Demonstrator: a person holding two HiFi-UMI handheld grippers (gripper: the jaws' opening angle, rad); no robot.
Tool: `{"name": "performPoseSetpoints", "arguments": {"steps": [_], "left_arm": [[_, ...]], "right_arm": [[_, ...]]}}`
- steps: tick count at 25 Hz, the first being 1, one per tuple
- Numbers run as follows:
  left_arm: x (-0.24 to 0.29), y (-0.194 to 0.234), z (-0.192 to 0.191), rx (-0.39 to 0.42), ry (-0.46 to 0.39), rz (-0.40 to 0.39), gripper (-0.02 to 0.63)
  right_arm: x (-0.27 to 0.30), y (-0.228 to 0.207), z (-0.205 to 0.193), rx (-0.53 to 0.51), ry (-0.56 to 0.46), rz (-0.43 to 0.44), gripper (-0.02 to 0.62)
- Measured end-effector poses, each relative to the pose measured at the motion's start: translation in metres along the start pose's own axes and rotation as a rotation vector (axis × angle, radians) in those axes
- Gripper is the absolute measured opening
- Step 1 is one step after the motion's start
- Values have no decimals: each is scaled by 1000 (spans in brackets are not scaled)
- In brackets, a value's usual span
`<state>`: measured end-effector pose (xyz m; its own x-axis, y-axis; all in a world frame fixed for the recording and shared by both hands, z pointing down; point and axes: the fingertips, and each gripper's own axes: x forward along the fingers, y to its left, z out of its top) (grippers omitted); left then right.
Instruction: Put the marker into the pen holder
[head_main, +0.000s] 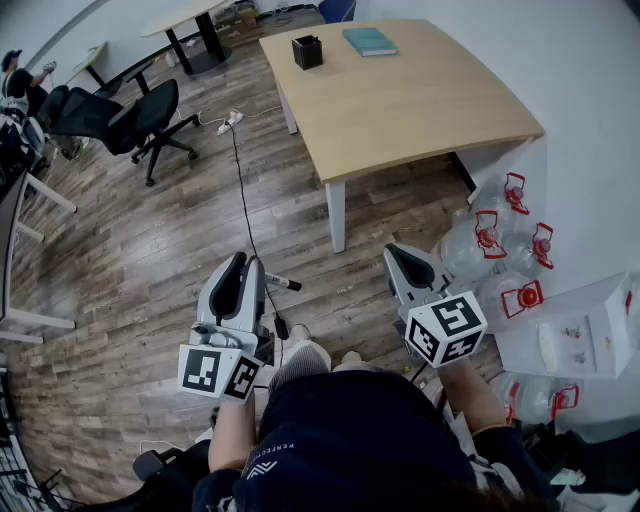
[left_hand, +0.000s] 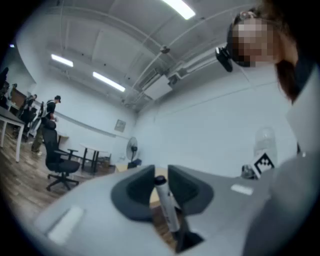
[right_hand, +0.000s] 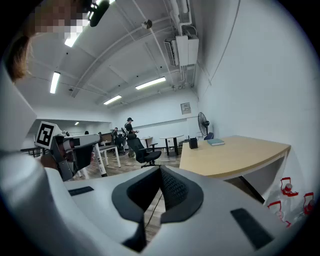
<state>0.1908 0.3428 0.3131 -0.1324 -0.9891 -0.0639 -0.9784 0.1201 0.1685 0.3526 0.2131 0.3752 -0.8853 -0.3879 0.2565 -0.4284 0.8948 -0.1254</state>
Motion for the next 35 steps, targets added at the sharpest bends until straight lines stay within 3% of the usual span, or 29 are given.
{"name": "performPoseSetpoints", "arguments": {"steps": [10,16,25,35], "left_arm": [[11,-2,-4,23,-9,23,80],[13,6,-8,27,20,25,80],[27,57,-10,-2,35,57,80],[49,124,-5,-31,24,63,80]], "right_arm": [[12,-8,1,42,-43,31,-2],[23,-7,-7,45,1,49,-1],[70,1,-3,60,48,68,0],[144,27,23,-6,73,108,0]]}}
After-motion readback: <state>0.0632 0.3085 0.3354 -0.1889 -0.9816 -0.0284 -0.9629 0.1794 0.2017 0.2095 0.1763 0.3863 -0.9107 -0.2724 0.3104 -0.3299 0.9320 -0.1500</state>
